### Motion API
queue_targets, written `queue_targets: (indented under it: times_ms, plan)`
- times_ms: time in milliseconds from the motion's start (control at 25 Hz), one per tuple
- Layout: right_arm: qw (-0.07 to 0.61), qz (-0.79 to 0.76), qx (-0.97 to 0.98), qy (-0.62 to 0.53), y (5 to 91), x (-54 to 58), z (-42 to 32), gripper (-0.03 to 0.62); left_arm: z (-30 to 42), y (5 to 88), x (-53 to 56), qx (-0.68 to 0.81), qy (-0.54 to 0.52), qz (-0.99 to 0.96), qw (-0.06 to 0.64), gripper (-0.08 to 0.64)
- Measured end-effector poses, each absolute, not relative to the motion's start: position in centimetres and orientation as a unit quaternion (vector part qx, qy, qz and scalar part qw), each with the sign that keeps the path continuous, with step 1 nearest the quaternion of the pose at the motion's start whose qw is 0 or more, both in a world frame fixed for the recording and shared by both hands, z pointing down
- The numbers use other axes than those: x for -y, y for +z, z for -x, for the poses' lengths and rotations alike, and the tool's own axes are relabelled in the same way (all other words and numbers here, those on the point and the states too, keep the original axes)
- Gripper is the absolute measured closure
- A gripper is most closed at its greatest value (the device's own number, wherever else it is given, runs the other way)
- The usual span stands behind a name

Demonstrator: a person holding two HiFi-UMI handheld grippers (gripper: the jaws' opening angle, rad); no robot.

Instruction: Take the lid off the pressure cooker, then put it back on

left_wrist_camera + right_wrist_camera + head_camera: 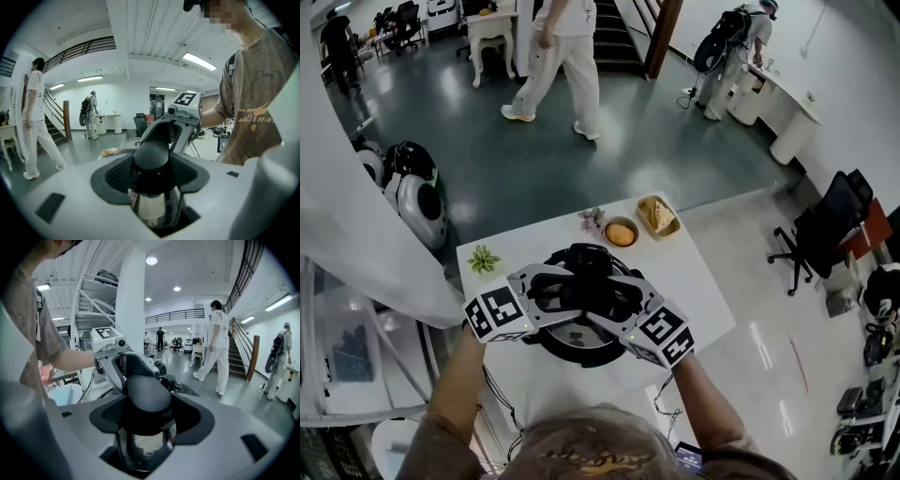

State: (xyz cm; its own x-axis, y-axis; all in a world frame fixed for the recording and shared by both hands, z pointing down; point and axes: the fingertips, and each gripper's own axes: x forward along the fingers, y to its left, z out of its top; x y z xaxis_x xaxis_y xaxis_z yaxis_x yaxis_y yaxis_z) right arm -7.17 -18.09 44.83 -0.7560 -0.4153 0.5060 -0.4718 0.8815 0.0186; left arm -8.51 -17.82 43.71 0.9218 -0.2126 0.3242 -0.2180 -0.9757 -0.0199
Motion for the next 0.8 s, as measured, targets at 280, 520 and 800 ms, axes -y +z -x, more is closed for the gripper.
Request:
queue_targets:
  times_ms: [280,520,800]
  plan:
    - [0.245,-0.297,0.92,0.069,44.73,18.16,6.98,0.301,8.35,43.56,18.05,0.049,0.162,-0.986,0.001,0.308]
    - [0.247,-0.303,0.918,0.067,44.66,18.17,6.88,0.302,8.3,43.44,18.1,0.048,0.162,-0.986,-0.005,0.31]
    - [0.247,-0.298,0.92,0.055,43.99,18.04,6.86,0.302,8.26,42.82,17.92,0.055,0.159,-0.986,-0.007,0.308]
